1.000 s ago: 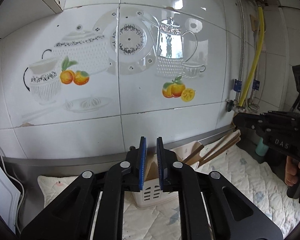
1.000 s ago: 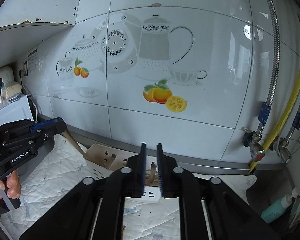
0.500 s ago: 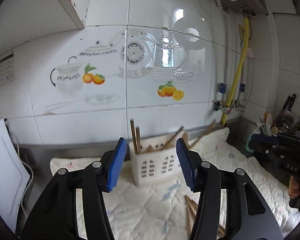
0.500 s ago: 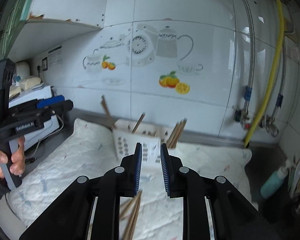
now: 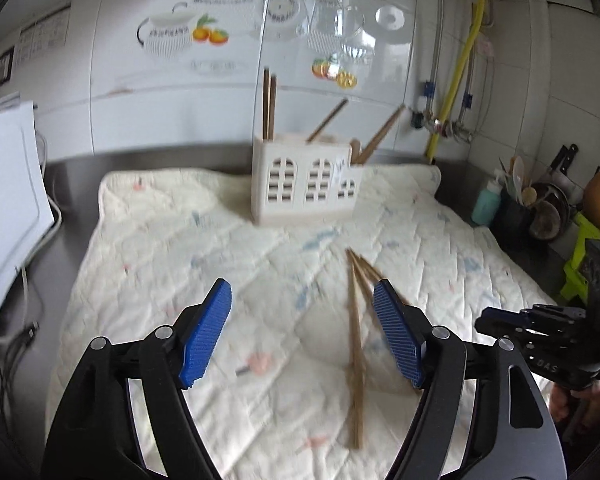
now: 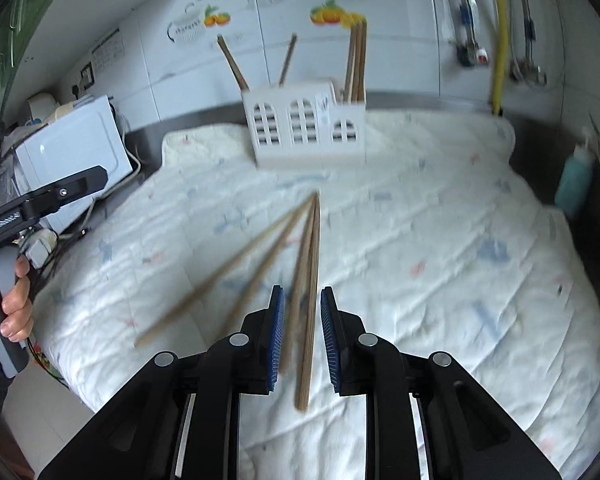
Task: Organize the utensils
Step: 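Move both open tools back over the remaining chopsticks, then close the left tool on a chopstick while the right tool grasps another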
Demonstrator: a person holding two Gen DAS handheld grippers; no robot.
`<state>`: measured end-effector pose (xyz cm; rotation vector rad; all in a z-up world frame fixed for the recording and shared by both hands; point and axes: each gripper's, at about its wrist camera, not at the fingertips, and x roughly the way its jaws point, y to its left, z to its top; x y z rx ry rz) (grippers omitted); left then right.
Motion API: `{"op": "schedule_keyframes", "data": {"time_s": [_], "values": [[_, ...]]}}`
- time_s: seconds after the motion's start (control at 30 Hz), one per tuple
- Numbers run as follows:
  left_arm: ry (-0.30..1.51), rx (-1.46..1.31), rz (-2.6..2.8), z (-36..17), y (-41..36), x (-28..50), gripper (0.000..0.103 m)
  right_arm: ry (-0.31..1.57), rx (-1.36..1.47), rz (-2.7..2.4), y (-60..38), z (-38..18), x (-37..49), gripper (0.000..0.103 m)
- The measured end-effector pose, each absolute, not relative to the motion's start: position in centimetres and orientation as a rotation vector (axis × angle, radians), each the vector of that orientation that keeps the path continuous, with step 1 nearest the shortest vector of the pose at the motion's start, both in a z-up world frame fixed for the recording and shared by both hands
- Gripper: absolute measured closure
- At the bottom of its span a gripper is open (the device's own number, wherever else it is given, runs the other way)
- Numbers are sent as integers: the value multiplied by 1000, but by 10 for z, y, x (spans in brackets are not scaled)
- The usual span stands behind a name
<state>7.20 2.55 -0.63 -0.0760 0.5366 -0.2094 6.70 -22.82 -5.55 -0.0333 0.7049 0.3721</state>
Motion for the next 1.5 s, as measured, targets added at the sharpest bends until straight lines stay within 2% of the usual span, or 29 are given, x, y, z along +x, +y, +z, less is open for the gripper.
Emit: {"op": "schedule_keyframes", "data": {"time_s": [0.13,0.6,0.7,0.87,0.93,1.0,1.1,1.27,1.3,1.5], "values": [[581,-83,-191,-29,23,64,29,746,-15,365,-229,-77,62,89],[687,-26,-253,-75,-2,51,29,791,-6,355,-227,-98,77,91],[700,-11,-264,-81,-8,51,30,792,-16,347,-226,-100,78,95],[714,31,-298,-87,-21,58,51,790,-7,347,-229,-100,78,96],[717,45,-312,-89,-26,60,55,790,0,346,-230,-100,79,96],[725,59,-325,-91,-31,64,67,792,9,348,-232,-100,79,96],[744,54,-351,-94,-35,72,78,790,13,347,-233,-100,78,96],[762,36,-372,-98,-36,81,78,790,16,349,-235,-100,79,96],[768,31,-377,-99,-36,82,84,790,17,349,-235,-100,79,96],[785,31,-374,-106,-35,84,85,791,19,349,-235,-101,80,96]]}}
